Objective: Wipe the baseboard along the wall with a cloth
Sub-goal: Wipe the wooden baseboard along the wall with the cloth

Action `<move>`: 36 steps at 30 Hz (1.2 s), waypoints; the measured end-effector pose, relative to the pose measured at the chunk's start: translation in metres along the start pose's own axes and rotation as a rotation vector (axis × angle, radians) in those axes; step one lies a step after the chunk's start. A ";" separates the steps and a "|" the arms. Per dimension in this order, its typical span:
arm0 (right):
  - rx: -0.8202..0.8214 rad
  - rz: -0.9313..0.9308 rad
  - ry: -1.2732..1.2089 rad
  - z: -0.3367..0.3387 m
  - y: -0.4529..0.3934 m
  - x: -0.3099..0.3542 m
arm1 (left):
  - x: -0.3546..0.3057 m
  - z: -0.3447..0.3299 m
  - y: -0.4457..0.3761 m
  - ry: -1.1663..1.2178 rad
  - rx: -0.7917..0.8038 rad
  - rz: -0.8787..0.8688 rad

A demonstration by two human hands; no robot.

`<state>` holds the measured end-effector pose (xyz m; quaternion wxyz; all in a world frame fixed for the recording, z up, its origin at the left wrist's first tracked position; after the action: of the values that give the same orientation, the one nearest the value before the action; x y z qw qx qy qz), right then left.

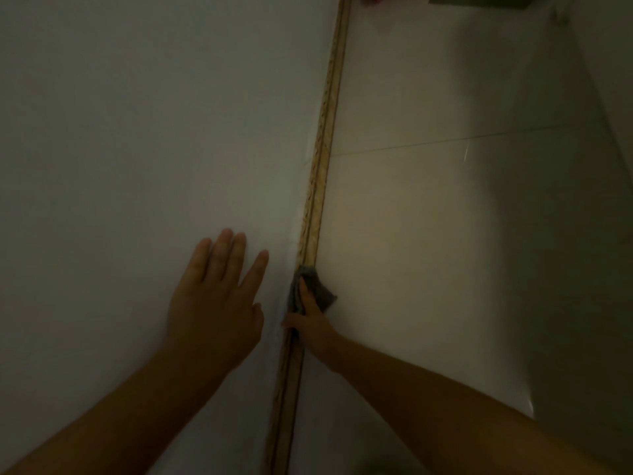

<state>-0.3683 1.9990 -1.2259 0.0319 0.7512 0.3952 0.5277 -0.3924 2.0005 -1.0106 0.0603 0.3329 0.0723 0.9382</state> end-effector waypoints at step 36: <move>-0.042 0.034 0.123 -0.010 0.007 -0.030 | -0.007 0.003 -0.003 -0.086 0.093 0.013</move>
<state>-0.3766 1.9715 -1.2410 0.0144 0.7231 0.3725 0.5815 -0.3852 2.0024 -1.0127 0.0419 0.3760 0.1111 0.9190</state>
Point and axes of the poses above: each hand's wrist, its own y-axis away from the middle knuckle, its own z-axis out of the back of the hand, x = y × z, the point moved 7 cm from there along -y, towards the middle knuckle, and after that the axes turned 3 degrees about y, right-handed, at the moved point
